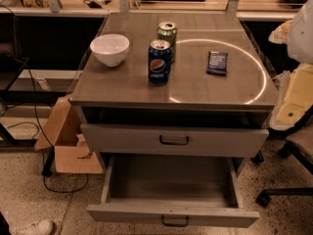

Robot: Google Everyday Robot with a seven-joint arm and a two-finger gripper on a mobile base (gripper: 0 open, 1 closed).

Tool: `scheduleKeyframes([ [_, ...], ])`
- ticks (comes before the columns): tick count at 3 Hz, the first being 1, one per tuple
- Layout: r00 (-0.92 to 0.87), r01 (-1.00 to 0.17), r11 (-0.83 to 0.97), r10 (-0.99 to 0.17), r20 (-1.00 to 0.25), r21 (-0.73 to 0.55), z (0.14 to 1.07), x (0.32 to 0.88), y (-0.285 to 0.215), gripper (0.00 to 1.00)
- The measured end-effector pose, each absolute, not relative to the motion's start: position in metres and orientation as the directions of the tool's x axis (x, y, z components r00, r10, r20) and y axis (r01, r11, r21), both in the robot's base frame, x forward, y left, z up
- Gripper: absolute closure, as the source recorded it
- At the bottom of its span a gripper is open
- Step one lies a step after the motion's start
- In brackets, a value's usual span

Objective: Close middle drawer

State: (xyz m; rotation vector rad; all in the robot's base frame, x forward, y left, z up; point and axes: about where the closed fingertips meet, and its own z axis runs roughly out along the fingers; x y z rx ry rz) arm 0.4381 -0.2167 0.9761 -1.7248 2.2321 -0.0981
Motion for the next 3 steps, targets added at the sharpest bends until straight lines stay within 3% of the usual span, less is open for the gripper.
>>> scheduleKeyframes([
  [1,-0.222,-0.931,0.270,-0.953,-0.207,-0.245,0.9761,0.4381,-0.2167,0.00],
  [3,-0.222,-0.931,0.270,-0.953,-0.207,-0.245,0.9761,0.4381,-0.2167,0.42],
])
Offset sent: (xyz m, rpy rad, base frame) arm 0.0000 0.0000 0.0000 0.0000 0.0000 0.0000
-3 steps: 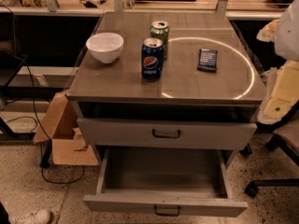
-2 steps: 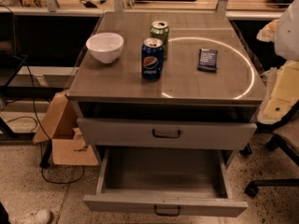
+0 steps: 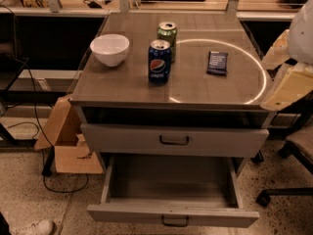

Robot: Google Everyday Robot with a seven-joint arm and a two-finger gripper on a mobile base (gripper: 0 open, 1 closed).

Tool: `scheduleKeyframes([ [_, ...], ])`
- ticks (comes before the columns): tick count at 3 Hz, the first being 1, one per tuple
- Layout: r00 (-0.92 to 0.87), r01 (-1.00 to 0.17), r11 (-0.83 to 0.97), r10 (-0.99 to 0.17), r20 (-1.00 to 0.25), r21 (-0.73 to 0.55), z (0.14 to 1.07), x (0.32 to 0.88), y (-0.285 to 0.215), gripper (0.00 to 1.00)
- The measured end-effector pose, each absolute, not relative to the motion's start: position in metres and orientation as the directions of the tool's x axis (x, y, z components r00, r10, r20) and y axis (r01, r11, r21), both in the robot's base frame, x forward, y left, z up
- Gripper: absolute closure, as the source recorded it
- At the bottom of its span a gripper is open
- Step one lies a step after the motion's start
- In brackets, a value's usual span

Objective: Close middle drawer

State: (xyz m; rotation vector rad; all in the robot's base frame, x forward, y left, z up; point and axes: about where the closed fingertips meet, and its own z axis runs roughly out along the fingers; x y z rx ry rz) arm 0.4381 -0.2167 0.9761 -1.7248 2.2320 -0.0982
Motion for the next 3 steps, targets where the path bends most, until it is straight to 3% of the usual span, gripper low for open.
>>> scheduleKeyframes([
  [1,-0.219,-0.928,0.270,-0.953,-0.208,-0.258,0.980,0.440,-0.216,0.73],
  [2,-0.215,-0.920,0.271,-0.953,-0.212,-0.284,0.989,0.445,-0.216,0.95],
  [3,-0.238,-0.900,0.303,-0.944,-0.228,-0.313,0.978,0.446,-0.215,1.00],
])
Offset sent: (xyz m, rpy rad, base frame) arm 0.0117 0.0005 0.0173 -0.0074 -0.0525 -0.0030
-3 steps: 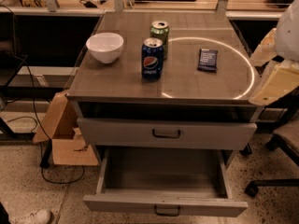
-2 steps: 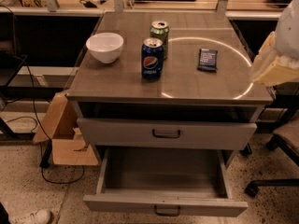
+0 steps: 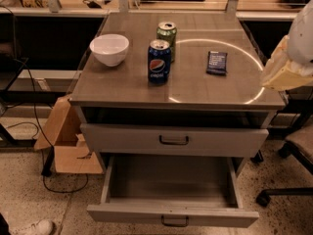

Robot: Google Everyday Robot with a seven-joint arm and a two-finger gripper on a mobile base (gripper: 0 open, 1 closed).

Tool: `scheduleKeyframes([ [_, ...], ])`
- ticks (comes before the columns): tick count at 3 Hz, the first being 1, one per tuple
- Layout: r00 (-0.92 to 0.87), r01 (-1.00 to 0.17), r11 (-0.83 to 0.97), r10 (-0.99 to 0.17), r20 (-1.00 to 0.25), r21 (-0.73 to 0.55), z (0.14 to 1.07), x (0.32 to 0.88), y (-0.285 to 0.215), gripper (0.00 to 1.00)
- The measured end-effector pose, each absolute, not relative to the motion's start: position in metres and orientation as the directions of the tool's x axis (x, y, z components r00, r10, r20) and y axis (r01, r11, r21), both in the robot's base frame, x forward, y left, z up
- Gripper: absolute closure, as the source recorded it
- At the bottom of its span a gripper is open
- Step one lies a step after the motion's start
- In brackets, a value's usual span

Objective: Close middle drawer

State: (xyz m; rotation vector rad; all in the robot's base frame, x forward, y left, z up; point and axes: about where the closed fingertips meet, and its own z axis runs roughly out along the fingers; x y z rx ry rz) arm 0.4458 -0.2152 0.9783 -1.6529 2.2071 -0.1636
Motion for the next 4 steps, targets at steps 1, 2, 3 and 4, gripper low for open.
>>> scheduleKeyframes([
  [1,-0.288,-0.884,0.347,-0.932,-0.220,-0.314,0.934,0.451,-0.220,1.00],
  [2,-0.340,-0.886,0.378,-0.923,-0.180,-0.268,0.859,0.446,-0.226,1.00],
  [3,-0.366,-0.893,0.390,-0.920,-0.142,-0.223,0.814,0.439,-0.232,1.00],
  [4,-0.367,-0.894,0.390,-0.920,-0.139,-0.219,0.812,0.438,-0.233,1.00],
])
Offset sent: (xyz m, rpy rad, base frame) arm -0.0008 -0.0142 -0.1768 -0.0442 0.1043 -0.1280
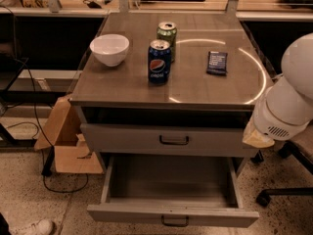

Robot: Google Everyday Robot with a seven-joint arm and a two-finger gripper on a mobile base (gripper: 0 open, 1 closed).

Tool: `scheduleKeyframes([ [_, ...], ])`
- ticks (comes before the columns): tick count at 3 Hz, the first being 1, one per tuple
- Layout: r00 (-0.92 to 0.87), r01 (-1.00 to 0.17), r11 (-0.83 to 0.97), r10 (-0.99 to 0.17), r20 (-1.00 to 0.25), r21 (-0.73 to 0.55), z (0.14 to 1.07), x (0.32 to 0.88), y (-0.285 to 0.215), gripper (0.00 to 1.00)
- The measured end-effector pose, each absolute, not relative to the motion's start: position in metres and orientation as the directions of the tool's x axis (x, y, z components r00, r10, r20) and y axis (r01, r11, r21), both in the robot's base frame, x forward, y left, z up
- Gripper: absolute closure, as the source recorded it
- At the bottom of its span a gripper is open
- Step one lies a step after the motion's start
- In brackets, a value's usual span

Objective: Close middle drawer

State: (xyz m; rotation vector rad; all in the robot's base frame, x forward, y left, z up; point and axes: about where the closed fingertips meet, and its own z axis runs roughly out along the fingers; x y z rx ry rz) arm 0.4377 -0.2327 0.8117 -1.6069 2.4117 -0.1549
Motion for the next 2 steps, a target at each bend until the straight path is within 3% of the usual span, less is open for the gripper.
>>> scheduleKeyframes([
  [2,-0.436,-0.882,0.448,-0.894,-0.103,-0.149,0.766,0.396,-0.237,1.00],
])
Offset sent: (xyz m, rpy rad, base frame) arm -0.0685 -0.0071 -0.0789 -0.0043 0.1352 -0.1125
